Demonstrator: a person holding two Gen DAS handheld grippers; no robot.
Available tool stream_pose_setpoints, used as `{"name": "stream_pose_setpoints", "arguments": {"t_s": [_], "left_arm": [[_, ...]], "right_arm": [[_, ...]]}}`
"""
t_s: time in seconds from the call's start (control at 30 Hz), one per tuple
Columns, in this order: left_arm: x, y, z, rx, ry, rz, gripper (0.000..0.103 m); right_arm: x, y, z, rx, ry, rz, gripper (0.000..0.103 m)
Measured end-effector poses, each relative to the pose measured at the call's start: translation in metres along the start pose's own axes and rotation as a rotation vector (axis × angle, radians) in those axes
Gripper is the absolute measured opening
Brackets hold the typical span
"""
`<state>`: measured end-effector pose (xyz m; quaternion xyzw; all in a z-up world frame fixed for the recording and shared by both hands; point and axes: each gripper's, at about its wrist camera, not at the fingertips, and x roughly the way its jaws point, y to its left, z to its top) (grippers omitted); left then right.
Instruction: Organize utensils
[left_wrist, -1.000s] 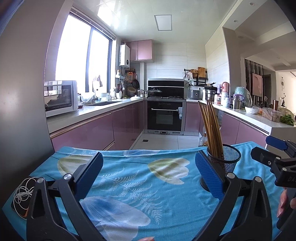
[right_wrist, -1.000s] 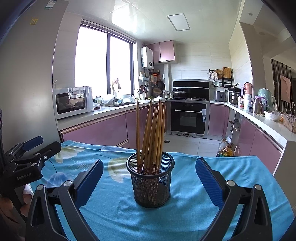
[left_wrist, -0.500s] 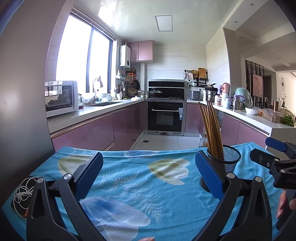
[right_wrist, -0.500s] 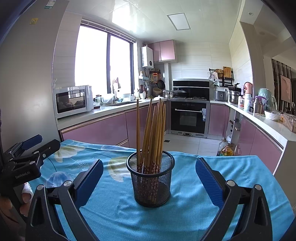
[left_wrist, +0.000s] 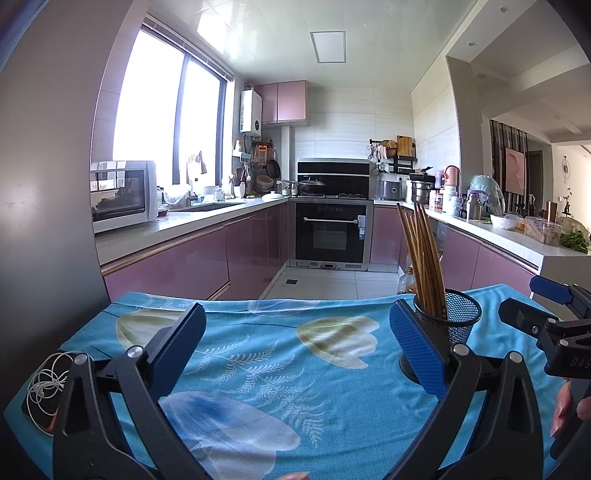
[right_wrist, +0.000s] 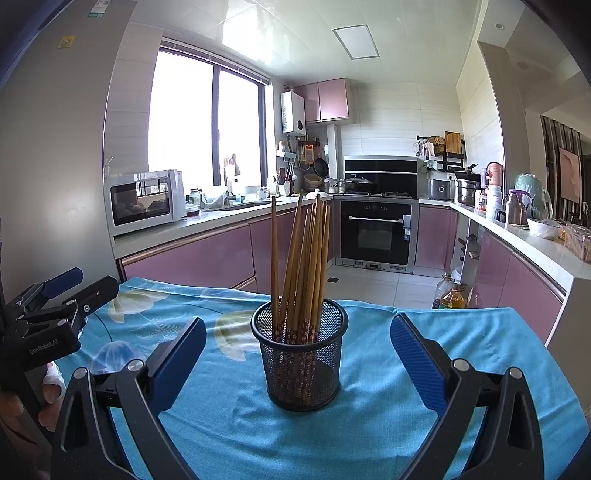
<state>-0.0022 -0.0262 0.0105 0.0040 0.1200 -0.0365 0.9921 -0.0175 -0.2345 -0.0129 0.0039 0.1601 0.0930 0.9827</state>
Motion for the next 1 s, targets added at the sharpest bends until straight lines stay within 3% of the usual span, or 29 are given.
{"name": "stream_pose_setpoints", "arguments": {"t_s": [1.0], "left_arm": [[-0.0010, -0.0001, -0.0004, -0.003, 0.002, -0.002, 0.098]], "right_arm": [[0.0007, -0.0018, 0.0012, 0.007, 0.005, -0.003, 0.097]]}}
